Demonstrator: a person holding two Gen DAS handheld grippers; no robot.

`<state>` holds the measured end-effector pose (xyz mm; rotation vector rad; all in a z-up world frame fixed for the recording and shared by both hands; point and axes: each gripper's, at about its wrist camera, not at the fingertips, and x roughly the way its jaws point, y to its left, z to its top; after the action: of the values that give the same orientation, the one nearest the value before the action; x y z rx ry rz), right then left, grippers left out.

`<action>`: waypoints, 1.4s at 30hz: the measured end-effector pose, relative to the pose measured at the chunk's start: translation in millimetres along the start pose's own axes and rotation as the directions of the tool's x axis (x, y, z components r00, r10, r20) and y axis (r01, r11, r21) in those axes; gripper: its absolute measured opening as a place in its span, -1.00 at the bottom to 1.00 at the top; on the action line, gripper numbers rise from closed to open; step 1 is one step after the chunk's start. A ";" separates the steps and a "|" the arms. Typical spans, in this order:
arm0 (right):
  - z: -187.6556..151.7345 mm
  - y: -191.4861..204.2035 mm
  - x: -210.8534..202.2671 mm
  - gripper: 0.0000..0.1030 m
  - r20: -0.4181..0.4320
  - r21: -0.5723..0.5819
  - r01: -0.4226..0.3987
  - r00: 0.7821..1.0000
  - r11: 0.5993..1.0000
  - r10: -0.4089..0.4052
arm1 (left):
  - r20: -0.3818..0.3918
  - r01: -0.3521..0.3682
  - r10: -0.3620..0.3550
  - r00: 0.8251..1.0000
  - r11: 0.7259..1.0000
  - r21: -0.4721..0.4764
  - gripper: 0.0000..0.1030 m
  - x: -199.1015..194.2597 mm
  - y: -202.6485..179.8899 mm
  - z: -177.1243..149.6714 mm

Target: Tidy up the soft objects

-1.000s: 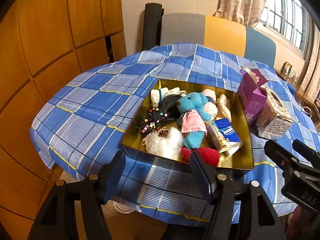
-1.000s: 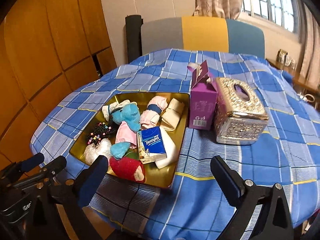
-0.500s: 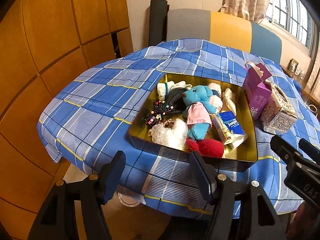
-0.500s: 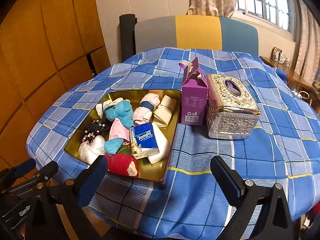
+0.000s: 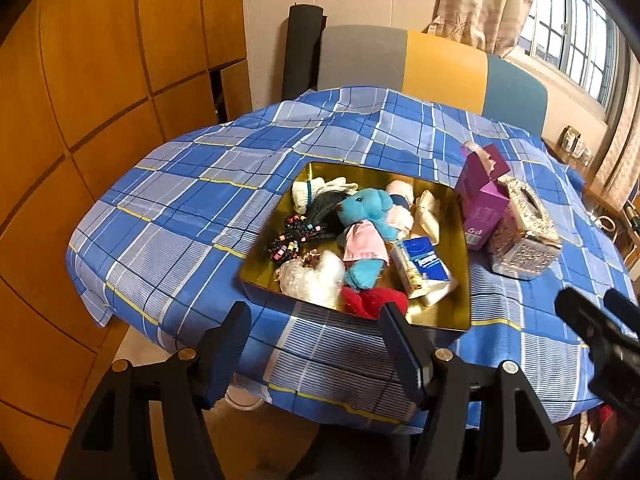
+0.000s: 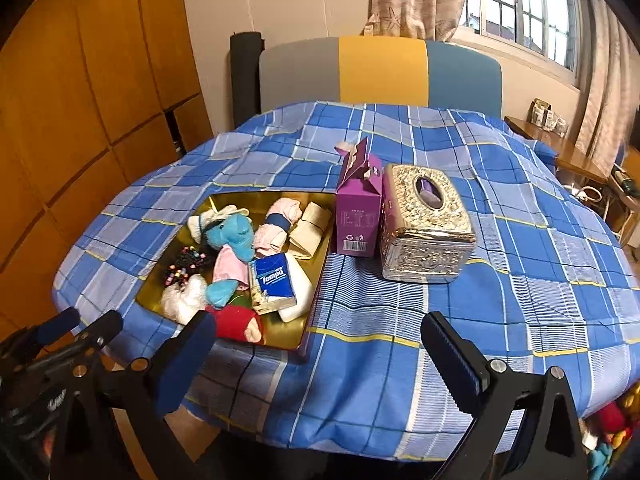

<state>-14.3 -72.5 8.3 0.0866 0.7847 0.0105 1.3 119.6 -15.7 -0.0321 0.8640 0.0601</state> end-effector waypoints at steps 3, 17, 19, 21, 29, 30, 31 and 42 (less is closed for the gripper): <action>-7.6 -4.8 -12.7 0.99 0.016 0.011 0.026 1.000 1.000 -0.027 | -0.004 -0.002 0.002 1.000 1.000 -0.007 0.31 -10.3 -2.7 -2.6; -23.4 -9.3 -13.6 0.99 -0.029 0.078 0.032 0.999 0.996 -0.029 | 0.005 0.030 -0.031 1.000 0.999 0.038 0.30 -35.6 -14.6 -16.9; -23.2 -10.2 -12.3 0.99 -0.037 0.077 0.040 0.999 0.996 -0.038 | 0.013 0.024 -0.024 1.000 0.999 0.036 0.30 -37.3 -13.4 -16.2; -22.6 -11.6 -12.1 0.99 -0.041 0.079 0.042 0.998 0.996 -0.039 | 0.020 0.020 -0.021 1.000 0.999 0.036 0.30 -38.3 -12.9 -15.7; -22.3 -5.7 -15.1 0.99 -0.034 0.055 0.030 0.999 0.998 -0.028 | 0.008 0.016 -0.017 1.000 0.998 0.055 0.30 -38.1 -16.5 -17.6; -22.8 -4.6 -14.8 0.99 -0.035 0.052 0.029 0.999 0.998 -0.028 | 0.009 0.013 -0.013 1.000 0.998 0.057 0.30 -38.5 -16.6 -17.8; -23.2 -3.9 -14.5 0.99 -0.035 0.049 0.028 0.999 0.998 -0.026 | 0.012 0.012 -0.013 1.000 0.998 0.058 0.30 -39.0 -16.6 -17.9; -27.8 6.2 -8.8 0.99 -0.044 0.022 0.007 0.999 1.000 -0.006 | 0.003 -0.034 0.034 0.999 0.999 0.031 0.30 -35.8 -7.3 -17.1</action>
<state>-40.0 -64.7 -4.6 0.1048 0.8286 -0.0022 -34.3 109.9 0.5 0.0124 0.8626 0.0787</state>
